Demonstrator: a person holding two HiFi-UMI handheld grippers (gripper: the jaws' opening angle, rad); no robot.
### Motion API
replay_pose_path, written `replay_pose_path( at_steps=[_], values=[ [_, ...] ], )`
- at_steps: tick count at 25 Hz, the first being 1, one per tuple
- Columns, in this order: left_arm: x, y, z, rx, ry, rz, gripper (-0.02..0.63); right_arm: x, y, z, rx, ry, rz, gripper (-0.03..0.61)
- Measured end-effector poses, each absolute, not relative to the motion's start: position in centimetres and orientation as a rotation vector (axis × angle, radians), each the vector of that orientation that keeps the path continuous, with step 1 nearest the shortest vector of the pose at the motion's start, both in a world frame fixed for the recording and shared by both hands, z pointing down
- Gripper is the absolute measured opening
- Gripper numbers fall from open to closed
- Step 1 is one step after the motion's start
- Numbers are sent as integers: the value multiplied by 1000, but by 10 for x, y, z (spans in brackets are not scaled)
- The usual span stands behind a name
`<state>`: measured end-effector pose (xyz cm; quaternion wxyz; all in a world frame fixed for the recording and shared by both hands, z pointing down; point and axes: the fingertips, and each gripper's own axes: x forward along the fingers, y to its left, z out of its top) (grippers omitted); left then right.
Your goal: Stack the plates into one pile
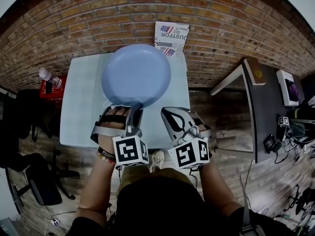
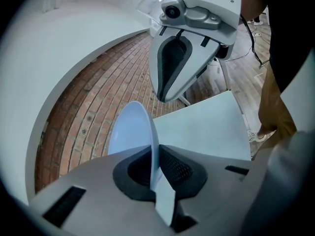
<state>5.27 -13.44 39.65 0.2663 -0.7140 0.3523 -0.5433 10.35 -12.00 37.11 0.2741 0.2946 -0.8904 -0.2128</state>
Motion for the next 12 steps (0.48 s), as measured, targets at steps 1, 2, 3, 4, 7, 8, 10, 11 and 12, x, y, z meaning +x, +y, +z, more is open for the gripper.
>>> replay_pose_path(
  at_steps=[1,2,3,4,7,8,10,11,12],
  values=[
    [50,-136,398,-1937,950,-1464,35,101,-122,372,793,-2393,-567,35],
    [47,-138,400,-1946,950,-1461,35,98,-124,372,794,-2390,-563,35],
    [44,-140,402,-1951,948,-1459,35,94,-127,373,794,-2386,-560,35],
    [41,-143,404,-1954,946,-1460,35,91,-130,374,792,-2381,-558,35],
    [29,-154,411,-1974,937,-1460,35,78,-142,377,793,-2372,-548,35],
    [25,-159,415,-1982,933,-1459,35,74,-147,378,798,-2370,-542,35],
    [13,-169,424,-1992,920,-1463,35,63,-159,380,808,-2365,-532,35],
    [7,-175,428,-1997,912,-1468,35,57,-165,381,812,-2360,-529,35],
    [1,-181,433,-2006,904,-1472,35,51,-172,382,816,-2355,-524,35]
  ],
)
